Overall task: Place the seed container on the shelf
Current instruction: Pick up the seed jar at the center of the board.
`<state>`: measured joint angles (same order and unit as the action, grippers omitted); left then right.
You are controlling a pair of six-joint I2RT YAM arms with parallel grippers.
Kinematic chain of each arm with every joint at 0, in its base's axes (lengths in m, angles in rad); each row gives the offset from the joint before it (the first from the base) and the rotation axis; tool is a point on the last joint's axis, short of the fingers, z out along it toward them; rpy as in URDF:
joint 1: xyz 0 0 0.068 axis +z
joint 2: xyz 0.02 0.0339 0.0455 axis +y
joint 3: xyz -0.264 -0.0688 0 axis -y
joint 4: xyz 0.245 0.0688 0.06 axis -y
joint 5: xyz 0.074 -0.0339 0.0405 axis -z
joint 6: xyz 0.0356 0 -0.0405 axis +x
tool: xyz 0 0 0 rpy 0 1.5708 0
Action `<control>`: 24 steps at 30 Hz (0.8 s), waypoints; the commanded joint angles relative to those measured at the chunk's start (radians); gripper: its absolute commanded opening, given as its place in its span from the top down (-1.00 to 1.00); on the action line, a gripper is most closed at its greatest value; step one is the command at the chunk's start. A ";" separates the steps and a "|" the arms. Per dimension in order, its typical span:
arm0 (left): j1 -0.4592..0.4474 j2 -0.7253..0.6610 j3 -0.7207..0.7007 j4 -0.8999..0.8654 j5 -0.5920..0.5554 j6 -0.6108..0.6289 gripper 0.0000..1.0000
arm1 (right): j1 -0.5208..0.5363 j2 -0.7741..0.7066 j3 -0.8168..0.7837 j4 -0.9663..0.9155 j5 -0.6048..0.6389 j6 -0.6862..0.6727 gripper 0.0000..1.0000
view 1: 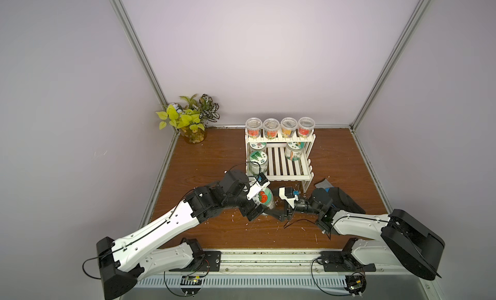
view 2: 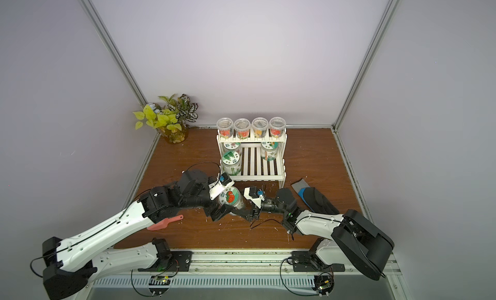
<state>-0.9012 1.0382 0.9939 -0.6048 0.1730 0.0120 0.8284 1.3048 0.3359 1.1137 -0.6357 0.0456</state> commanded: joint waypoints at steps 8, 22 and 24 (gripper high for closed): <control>0.013 -0.007 0.023 0.065 0.077 0.009 -0.47 | -0.002 -0.022 0.038 -0.002 -0.006 -0.013 -0.70; 0.005 0.035 0.058 0.038 0.086 0.046 -0.43 | 0.001 -0.036 0.114 -0.157 -0.007 -0.051 -0.84; 0.002 0.042 0.063 0.037 0.089 0.053 -0.44 | 0.000 -0.033 0.118 -0.155 -0.007 -0.051 -0.85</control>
<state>-0.8894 1.0740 1.0115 -0.6136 0.1993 0.0456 0.8234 1.2839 0.3981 0.9390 -0.6380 0.0029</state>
